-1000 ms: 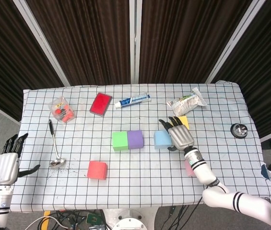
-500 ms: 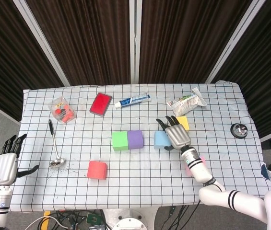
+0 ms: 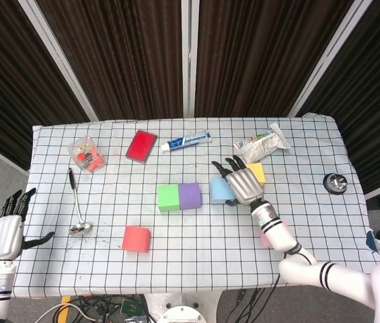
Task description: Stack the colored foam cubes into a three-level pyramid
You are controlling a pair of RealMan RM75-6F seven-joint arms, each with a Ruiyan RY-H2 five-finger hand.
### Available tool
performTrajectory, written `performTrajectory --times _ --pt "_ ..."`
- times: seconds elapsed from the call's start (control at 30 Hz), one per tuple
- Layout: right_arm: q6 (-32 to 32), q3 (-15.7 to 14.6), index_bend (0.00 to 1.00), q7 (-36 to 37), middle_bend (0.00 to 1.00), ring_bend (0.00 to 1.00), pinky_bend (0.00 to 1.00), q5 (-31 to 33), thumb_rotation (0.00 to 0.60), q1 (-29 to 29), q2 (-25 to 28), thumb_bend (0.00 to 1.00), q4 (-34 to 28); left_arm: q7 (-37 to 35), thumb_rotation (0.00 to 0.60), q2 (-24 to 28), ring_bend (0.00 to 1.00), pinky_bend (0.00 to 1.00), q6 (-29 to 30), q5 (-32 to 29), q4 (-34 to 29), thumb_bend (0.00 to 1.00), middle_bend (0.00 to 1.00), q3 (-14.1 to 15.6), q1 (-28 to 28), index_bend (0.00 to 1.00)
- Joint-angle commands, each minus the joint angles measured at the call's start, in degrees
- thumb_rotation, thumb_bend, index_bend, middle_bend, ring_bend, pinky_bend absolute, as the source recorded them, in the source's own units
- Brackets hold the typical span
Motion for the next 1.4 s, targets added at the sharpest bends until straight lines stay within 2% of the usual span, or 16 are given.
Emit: performTrajectory --times 0.03,0.43,1.4 --pt "-2.0 -0.8 0.0 0.9 0.5 0.07 0.0 -1.5 0.6 1.4 0.3 0.05 1.4 -0.3 0.6 0.0 0.0 0.07 -0.1 0.0 0.2 0.0 0.12 -0.1 0.0 0.06" --pt "-2.4 -1.6 0.0 5.9 0.5 0.07 0.0 -5.3 0.6 3.4 -1.7 0.05 5.9 -1.2 0.6 -0.2 0.0 0.07 -0.7 0.1 0.9 0.0 0.12 -0.3 0.2 0.06" --pt "-4.6 -0.9 0.0 7.1 0.5 0.07 0.0 -1.9 0.6 4.7 -3.9 0.05 7.2 -3.0 0.6 -0.7 0.0 0.07 -2.3 -0.1 2.4 0.0 0.11 -0.6 0.4 0.06"
